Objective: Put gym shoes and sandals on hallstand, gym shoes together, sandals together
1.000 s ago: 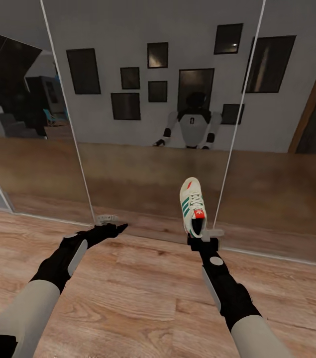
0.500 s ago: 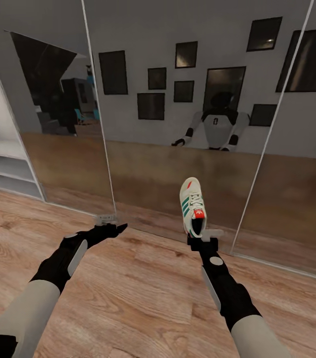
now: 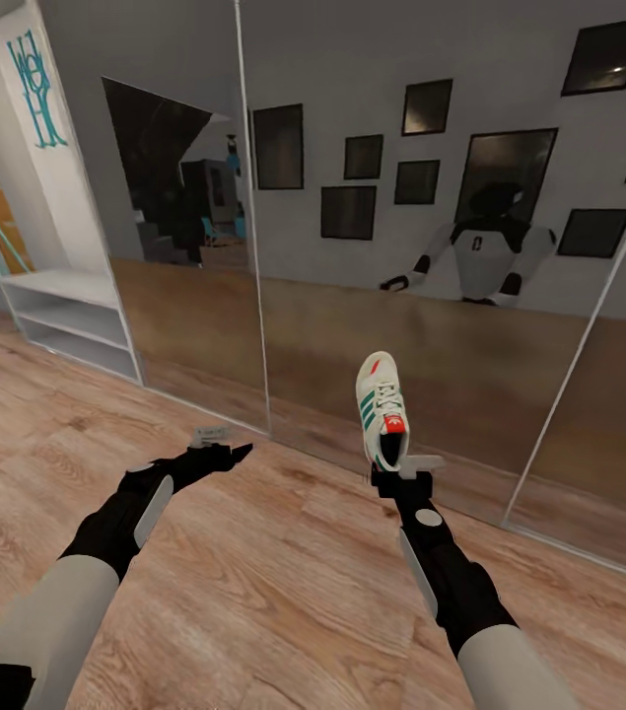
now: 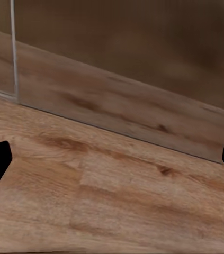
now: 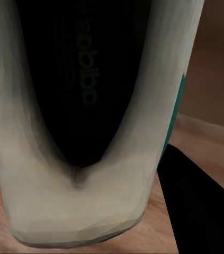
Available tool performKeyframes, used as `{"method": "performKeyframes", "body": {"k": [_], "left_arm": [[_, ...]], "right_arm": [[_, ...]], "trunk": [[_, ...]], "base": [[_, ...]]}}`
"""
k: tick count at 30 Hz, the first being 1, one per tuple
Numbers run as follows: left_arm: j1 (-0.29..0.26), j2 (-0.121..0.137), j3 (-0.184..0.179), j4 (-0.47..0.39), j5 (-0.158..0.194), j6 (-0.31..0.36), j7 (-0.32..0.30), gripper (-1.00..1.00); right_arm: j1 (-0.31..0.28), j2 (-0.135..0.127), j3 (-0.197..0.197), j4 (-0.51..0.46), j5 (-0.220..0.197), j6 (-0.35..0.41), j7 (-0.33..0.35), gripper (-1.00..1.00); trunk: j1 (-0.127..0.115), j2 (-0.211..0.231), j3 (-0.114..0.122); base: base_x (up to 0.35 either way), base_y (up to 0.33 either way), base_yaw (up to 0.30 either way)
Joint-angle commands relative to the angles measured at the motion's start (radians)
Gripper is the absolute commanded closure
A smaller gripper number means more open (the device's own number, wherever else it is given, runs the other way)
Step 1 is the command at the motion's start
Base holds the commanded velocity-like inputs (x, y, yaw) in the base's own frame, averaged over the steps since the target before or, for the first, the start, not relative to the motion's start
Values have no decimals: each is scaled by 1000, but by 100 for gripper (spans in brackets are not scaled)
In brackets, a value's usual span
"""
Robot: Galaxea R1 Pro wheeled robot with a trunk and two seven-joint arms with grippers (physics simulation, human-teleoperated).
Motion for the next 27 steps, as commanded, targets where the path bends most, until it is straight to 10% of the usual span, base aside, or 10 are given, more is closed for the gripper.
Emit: {"method": "performKeyframes", "body": {"k": [1, 21, 27], "left_arm": [[0, 1, -3, -1, 10, 8, 1, -100], [0, 2, -2, 0, 10, 8, 1, -100], [0, 3, 54, 1, 10, 8, 1, -100]], "right_arm": [[0, 0, 2, -2, 5, 8, -6, 100], [0, 0, 1, -2, 5, 7, -7, 100], [0, 0, 1, -2, 6, 7, -7, 100]], "trunk": [[0, 0, 0], [0, 0, 21], [0, 0, 28]], "base": [[0, 0, 272], [0, 0, 245], [0, 79, 234]]}}
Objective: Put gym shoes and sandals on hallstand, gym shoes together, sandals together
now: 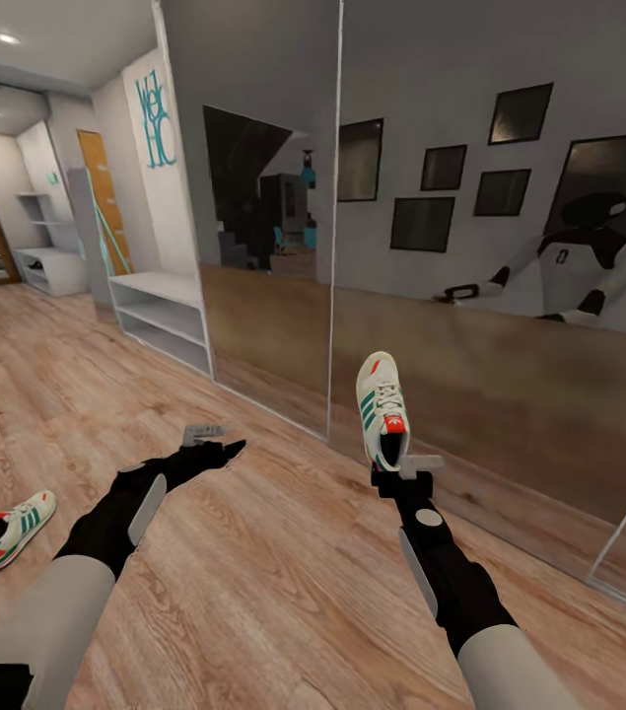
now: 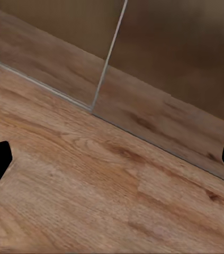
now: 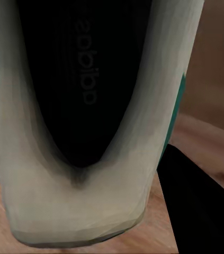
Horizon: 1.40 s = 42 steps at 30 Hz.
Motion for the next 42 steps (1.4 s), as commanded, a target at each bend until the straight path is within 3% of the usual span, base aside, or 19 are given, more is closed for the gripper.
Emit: {"method": "performKeyframes", "body": {"k": [1, 4, 10, 26, 42], "left_arm": [[0, 1, 9, -1, 10, 8, 0, -100], [0, 1, 48, -1, 10, 8, 0, -100], [0, 1, 69, -1, 9, 8, 0, -100], [1, -1, 74, -1, 8, 7, 0, -100], [1, -3, 72, 1, 8, 6, 0, -100]], "right_arm": [[0, 0, 2, -2, 5, 8, -6, 100], [0, 0, 2, -2, 5, 8, -6, 100], [0, 0, 2, -2, 5, 8, -6, 100], [0, 0, 2, -2, 5, 8, -6, 100], [0, 0, 2, -2, 5, 9, -6, 100]], "trunk": [[0, 0, 0], [0, 0, 4], [0, 0, 10], [0, 0, 29], [0, 0, 29]], "base": [[0, 211, 234], [32, 262, 234], [73, 298, 234], [84, 315, 234], [289, 194, 84]]}}
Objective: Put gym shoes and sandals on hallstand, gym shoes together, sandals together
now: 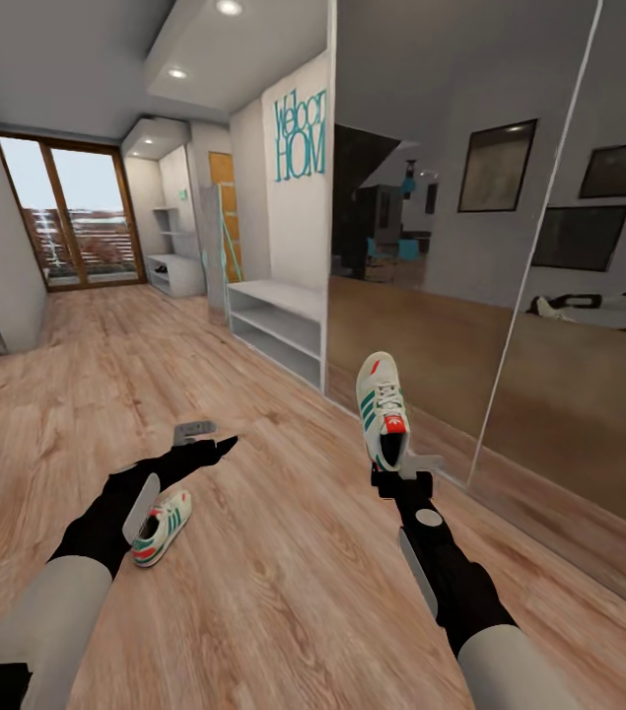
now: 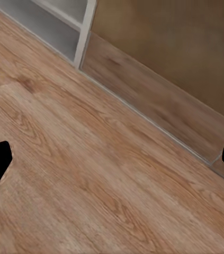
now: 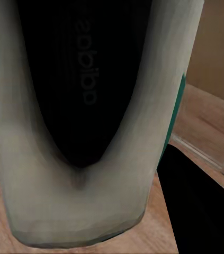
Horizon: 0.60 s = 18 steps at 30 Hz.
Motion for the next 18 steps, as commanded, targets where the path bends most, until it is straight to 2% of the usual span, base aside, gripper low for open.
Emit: {"method": "performKeyframes", "body": {"k": [1, 6, 18], "left_arm": [[0, 0, 2, -1, 9, 9, -3, -100], [2, -1, 2, -1, 9, 9, -3, -100], [3, -1, 2, -1, 9, 9, -3, -100]], "right_arm": [[-1, 0, 3, -2, 5, 8, -6, 100], [-1, 0, 3, -2, 5, 8, -6, 100], [-1, 0, 3, -2, 5, 8, -6, 100]], "trunk": [[0, 0, -2], [0, 0, -5], [0, 0, -8]], "base": [[336, 124, 232], [337, 120, 231], [338, 113, 69]]}}
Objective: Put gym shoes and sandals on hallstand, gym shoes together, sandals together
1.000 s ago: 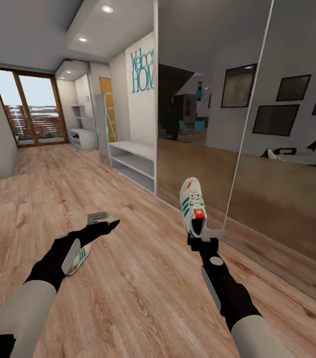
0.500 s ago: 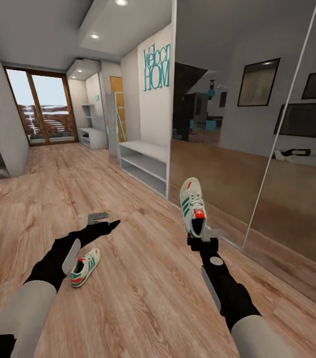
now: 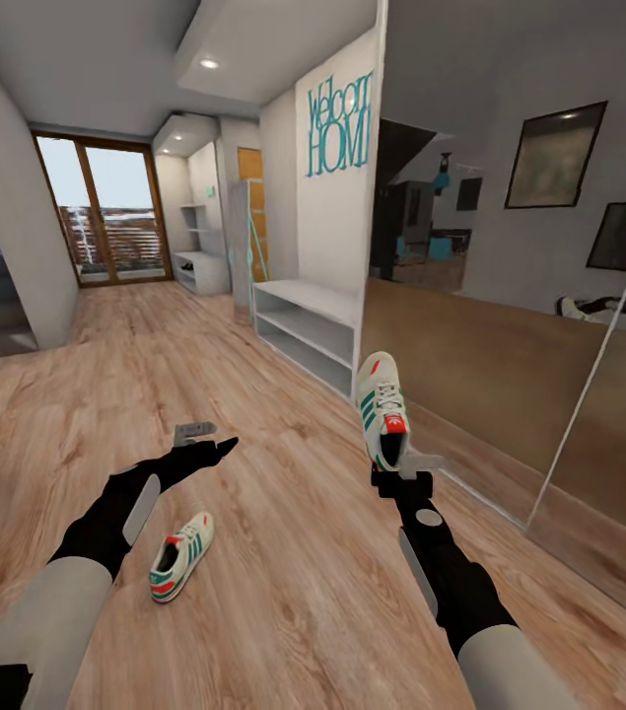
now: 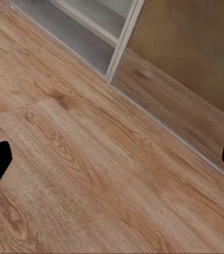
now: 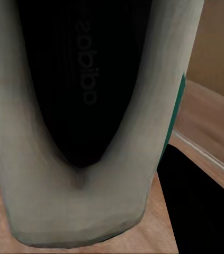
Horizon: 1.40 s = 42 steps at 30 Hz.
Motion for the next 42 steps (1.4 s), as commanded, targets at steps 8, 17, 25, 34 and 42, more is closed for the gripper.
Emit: {"method": "performKeyframes", "body": {"k": [8, 17, 25, 34, 42], "left_arm": [[0, 0, 1, -1, 9, 9, -3, -100], [0, 0, 1, -1, 9, 9, -3, -100], [0, 0, 1, 1, 9, 9, -3, -100], [0, 0, 1, 1, 9, 9, -3, -100], [0, 0, 0, 1, 9, 9, -3, -100]], "right_arm": [[-1, 0, 2, -1, 5, 7, -6, 100], [-1, 0, 1, -2, 5, 6, -6, 100], [-1, 0, 1, -2, 5, 6, -6, 100], [-1, 0, 1, -2, 5, 6, -6, 100], [-1, 0, 1, -3, 5, 8, -6, 100]], "trunk": [[0, 0, -1], [0, 0, -1], [0, 0, -1], [0, 0, -1], [0, 0, -1]], "base": [[338, 96, 7], [308, 122, 0], [283, 196, 0], [142, 170, 0], [10, 19, 0]]}}
